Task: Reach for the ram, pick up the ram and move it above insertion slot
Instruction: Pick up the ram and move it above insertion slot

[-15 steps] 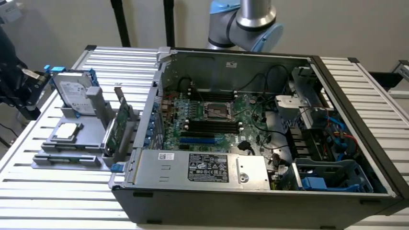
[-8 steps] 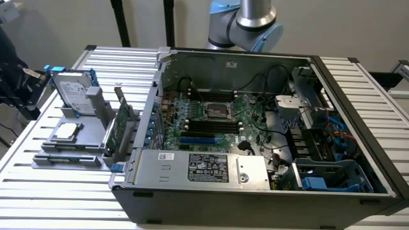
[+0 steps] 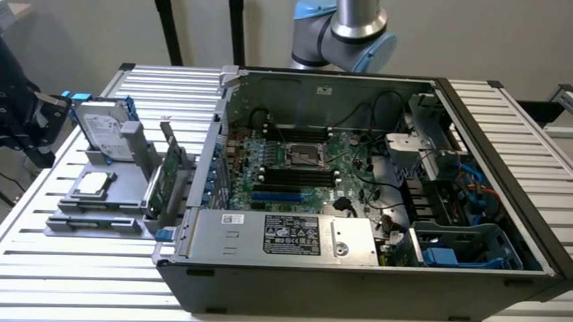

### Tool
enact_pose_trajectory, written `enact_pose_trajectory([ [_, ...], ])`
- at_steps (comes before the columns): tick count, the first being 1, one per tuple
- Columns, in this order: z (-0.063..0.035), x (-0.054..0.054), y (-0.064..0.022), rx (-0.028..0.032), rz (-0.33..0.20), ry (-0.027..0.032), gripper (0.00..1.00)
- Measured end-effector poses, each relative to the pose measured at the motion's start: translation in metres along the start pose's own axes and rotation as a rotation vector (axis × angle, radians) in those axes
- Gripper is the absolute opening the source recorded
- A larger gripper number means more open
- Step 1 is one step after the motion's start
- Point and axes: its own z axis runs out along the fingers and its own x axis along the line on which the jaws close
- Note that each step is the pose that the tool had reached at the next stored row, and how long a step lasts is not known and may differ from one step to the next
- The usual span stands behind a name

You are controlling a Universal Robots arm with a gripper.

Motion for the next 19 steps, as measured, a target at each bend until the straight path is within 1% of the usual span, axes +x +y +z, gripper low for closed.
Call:
enact_pose_trajectory([
  [19,0.0000,0.0000,0.0000,0.0025,-0.346,0.0061,0.11],
])
